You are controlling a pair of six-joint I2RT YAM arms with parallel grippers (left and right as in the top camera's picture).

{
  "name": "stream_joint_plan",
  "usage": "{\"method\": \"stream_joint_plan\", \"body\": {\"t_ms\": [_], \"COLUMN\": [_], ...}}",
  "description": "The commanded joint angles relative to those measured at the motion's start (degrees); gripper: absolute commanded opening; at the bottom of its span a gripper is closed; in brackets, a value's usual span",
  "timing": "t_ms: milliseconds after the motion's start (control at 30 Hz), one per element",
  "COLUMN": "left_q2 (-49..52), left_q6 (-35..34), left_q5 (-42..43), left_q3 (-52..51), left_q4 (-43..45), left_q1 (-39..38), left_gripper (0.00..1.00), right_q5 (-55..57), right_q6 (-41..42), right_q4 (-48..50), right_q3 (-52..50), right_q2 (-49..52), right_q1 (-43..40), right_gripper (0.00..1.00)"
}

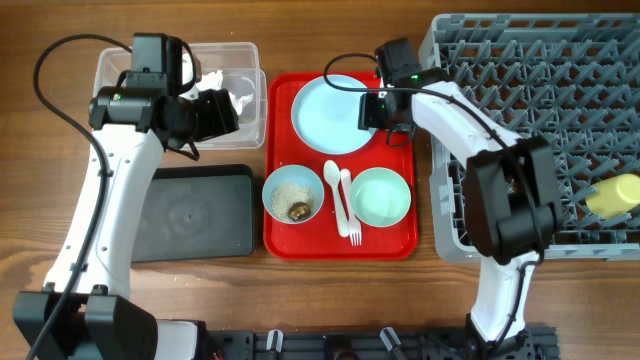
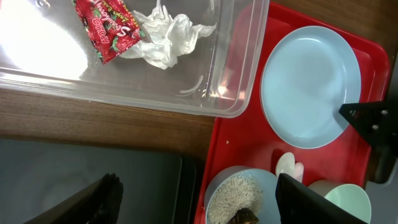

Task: Sort waste into correct bins and load items into the dishwasher rack
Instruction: 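Reach the right gripper to the blue plate and grasp its rim, then lift the blue plate and set it upright in the rack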

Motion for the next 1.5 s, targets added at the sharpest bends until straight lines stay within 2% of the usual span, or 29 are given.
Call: {"method": "stream_joint_plan", "body": {"t_ms": [0, 33, 133, 533, 733, 833, 933, 1033, 1233, 1467], "left_q2": [-1.20, -1.20, -1.20, -1.20, -1.20, -1.20, -1.20, -1.20, -1.20, -1.20], "left_q6": [0.09, 0.09, 0.09, 0.09, 0.09, 0.09, 0.09, 0.11, 0.09, 0.09], "left_q5": [-0.55, -0.55, -0.55, -0.55, -0.55, -0.55, -0.55, -0.55, -0.55, -0.55], "left_q3": [0.04, 0.04, 0.04, 0.04, 0.04, 0.04, 0.04, 0.04, 0.04, 0.04], "left_q4": [-0.04, -0.04, -0.04, -0.04, -0.04, -0.04, -0.02, -0.02, -0.02, -0.02], "left_q1": [0.22, 0.22, 0.22, 0.22, 0.22, 0.22, 0.22, 0.22, 0.22, 0.22], "left_gripper": [0.80, 0.81, 0.80, 0.81, 0.81, 0.81, 0.81, 0.81, 0.80, 0.81], "right_q5": [2.32, 2.36, 2.38, 2.38, 2.10, 1.38, -0.07, 0.26, 9.90, 23.43], "right_q6": [3.23, 3.19, 3.93, 7.69, 9.68, 8.59, 3.63, -2.91, -18.73, -39.74], "right_q4": [0.94, 0.96, 1.18, 3.04, 4.52, 5.60, 5.33, 5.86, 9.01, 17.99], "right_q3": [0.28, 0.28, 0.28, -2.89, -2.97, -2.21, -0.37, 0.61, 0.61, 0.61], "right_q2": [1.86, 1.86, 1.86, 1.90, 1.90, 1.20, -2.23, -11.23, -29.97, -35.85], "right_q1": [0.44, 0.44, 0.44, 0.44, 0.44, 0.33, -0.66, -2.84, -12.33, -27.45], "right_gripper": [0.56, 0.52, 0.31, 0.19, 0.04, 0.04, 0.04, 0.04, 0.04, 0.04]}}
